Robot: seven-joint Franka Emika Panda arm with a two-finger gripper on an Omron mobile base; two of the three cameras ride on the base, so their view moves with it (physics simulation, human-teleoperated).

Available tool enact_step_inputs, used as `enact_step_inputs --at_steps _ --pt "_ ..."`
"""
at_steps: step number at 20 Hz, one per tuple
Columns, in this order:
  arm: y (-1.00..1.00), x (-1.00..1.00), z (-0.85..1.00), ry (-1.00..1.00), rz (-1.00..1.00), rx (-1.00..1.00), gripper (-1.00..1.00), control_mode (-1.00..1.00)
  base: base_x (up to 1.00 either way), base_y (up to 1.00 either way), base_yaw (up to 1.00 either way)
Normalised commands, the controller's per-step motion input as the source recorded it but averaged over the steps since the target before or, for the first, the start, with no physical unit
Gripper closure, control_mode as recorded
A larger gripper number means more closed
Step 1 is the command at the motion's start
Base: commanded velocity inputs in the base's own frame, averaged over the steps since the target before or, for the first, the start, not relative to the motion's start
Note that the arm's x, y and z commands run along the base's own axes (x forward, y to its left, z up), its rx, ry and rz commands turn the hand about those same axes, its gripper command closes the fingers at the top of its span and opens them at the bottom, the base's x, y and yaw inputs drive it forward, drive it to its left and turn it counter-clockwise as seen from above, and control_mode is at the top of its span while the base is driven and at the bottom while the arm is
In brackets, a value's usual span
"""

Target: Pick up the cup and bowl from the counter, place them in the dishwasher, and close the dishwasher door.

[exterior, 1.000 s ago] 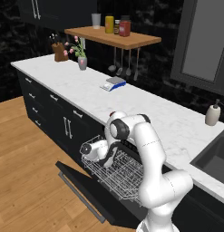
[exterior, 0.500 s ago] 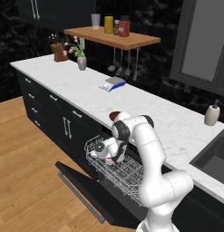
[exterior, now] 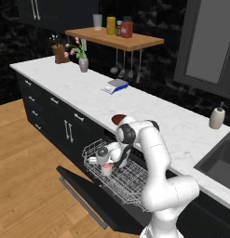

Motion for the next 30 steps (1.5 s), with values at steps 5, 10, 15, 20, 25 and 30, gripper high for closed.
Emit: enact_step_inputs --at_steps 5,10,15,20,25,30 --pt "1.0 -0.59 0.07 0.0 0.0 -0.09 -1.0 -1.0 0.0 0.0 0.0" --pt "0.61 -0.48 0.91 -0.03 0.0 -0.08 -1.0 -1.0 0.0 0.0 0.0" --pt "0.25 -0.52 1.0 0.0 0.01 0.0 -1.0 -1.0 0.0 0.0 0.0" --pt "0.06 -0.57 1.0 0.0 0.0 0.0 -1.0 -1.0 0.0 0.0 0.0" --pt "-0.03 -0.38 1.0 -0.11 0.0 0.02 -1.0 -1.0 0.0 0.0 0.0" --pt "-0.31 -0.47 1.0 -0.03 0.0 0.04 -1.0 -1.0 0.0 0.0 0.0"
